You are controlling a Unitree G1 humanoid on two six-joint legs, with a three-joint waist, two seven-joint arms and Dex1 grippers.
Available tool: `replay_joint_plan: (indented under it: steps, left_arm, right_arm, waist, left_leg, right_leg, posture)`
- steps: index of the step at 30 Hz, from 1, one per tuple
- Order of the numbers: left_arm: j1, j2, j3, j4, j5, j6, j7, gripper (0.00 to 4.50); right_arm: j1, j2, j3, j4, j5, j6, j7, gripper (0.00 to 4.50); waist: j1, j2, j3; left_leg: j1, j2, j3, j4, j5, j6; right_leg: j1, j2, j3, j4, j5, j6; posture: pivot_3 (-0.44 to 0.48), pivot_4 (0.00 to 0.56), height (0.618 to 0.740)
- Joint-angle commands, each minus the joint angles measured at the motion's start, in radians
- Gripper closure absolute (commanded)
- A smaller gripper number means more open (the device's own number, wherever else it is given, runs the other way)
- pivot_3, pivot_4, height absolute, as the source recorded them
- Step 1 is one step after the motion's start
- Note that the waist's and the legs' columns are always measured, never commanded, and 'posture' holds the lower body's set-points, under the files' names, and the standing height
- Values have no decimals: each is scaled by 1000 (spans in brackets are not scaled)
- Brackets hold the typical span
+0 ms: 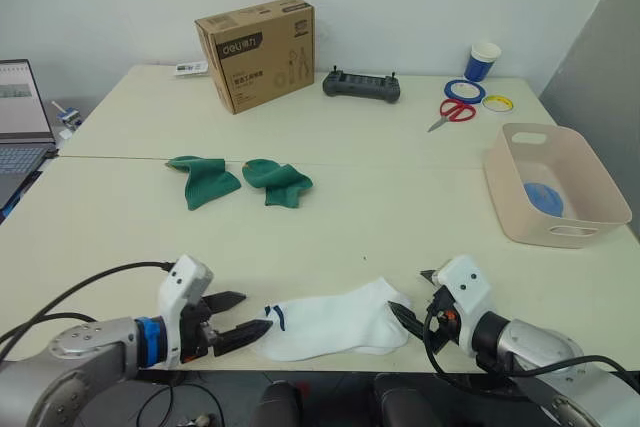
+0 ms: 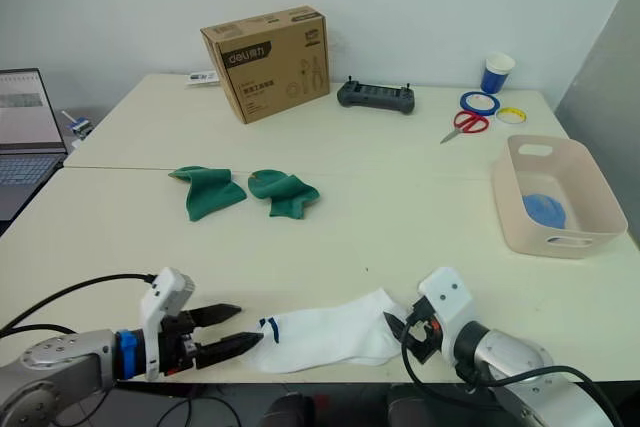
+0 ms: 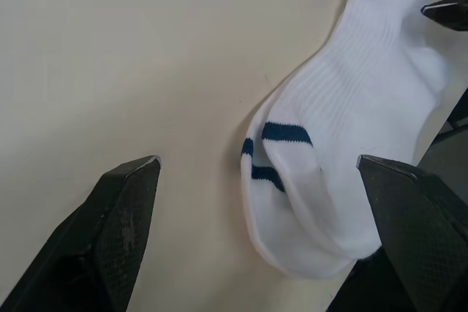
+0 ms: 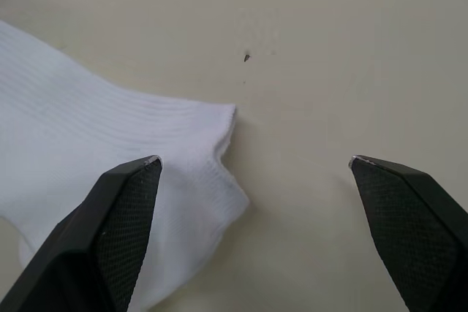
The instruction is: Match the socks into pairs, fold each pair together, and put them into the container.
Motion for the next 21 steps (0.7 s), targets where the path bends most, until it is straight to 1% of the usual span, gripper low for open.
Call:
replay_joint_plan:
  steps: [1, 5, 6, 8, 9, 12, 14, 16, 17, 18, 20, 21]
  left_arm:
    - [5, -17, -42, -13, 27, -15, 19, 0]
    - [0, -34, -109, -5, 60, -1, 49, 0]
    - [1, -36, -121, -2, 66, 0, 52, 184]
    - [2, -40, -147, 6, 84, -9, 57, 559]
    - [-1, -46, -161, 13, 96, -14, 65, 858]
    - [-11, -68, -184, 30, 118, 0, 97, 1720]
    - [-6, -75, -189, 23, 107, 18, 100, 2272]
    - [-1, -88, -181, 4, 69, 41, 98, 2843]
    - [0, -90, -177, -6, 54, 50, 97, 3216]
    - [1, -91, -173, -13, 42, 58, 96, 3418]
    - [1, -86, -157, -23, 22, 61, 83, 3951]
    - [0, -83, -149, -27, 11, 60, 75, 4258]
  right_arm:
    - [42, 18, 20, 25, -33, -84, -6, 35]
    - [90, 51, 35, 72, -38, -115, -7, 35]
    - [97, 62, 37, 81, -36, -115, -6, 9]
    - [102, 66, 57, 94, -48, -124, -2, 412]
    - [102, 63, 71, 100, -59, -130, 1, 637]
    - [97, 52, 107, 105, -85, -142, 4, 1606]
    - [91, 53, 120, 96, -92, -141, 5, 2271]
    - [85, 46, 129, 92, -101, -146, 8, 3008]
    - [83, 42, 131, 91, -105, -148, 9, 3470]
    - [82, 39, 131, 90, -106, -149, 10, 3714]
    - [78, 39, 124, 83, -98, -149, 12, 4393]
    - [76, 39, 120, 79, -95, -148, 13, 4500]
  waist:
    - [0, 0, 0]
    - [1, 2, -2]
    - [1, 2, -3]
    - [1, 2, -5]
    - [1, 2, -7]
    - [1, 3, -9]
    - [1, 2, -11]
    - [1, 1, -12]
    - [1, 1, -12]
    - [1, 1, -12]
    - [1, 1, -12]
    - [1, 0, -12]
  left_leg:
    - [0, 0, 0, 0, 0, 0]
    - [1, 0, 0, 0, 0, 0]
    - [2, 0, 0, 0, 0, 0]
    - [4, 1, 0, 0, 0, 0]
    - [4, 1, 0, 0, 0, 0]
    - [7, 1, 1, -2, 0, 0]
    - [9, 1, 0, -3, 0, 0]
    - [12, 1, 1, -5, -1, -1]
    - [14, 1, 1, -8, -1, -1]
    - [15, 1, 2, -9, -1, -1]
    - [15, 1, 2, -10, -1, -1]
    - [15, 1, 2, -11, -1, -1]
  right_leg:
    - [0, 0, 0, 0, 0, 0]
    - [0, 0, 0, 0, 0, 0]
    - [-1, -1, 0, 0, 0, 0]
    - [0, -1, 1, -1, 0, 0]
    - [0, -1, 1, -1, 0, 0]
    - [2, -2, 1, -1, -1, -1]
    - [3, -2, 1, -1, -2, -2]
    - [5, -3, 2, -2, -2, -2]
    - [6, -4, 2, -3, -3, -3]
    - [6, -4, 2, -3, -3, -3]
    - [6, -5, 2, -4, -3, -3]
    - [6, -5, 2, -4, -3, -3]
  posture:
    - [0, 150, 723]
    - [0, 150, 723]
    - [0, 150, 723]
    - [0, 150, 723]
    - [0, 150, 723]
    - [0, 150, 723]
    - [0, 150, 723]
    - [0, 150, 723]
    - [0, 150, 723]
    - [0, 150, 723]
    - [0, 150, 723]
    - [0, 150, 723]
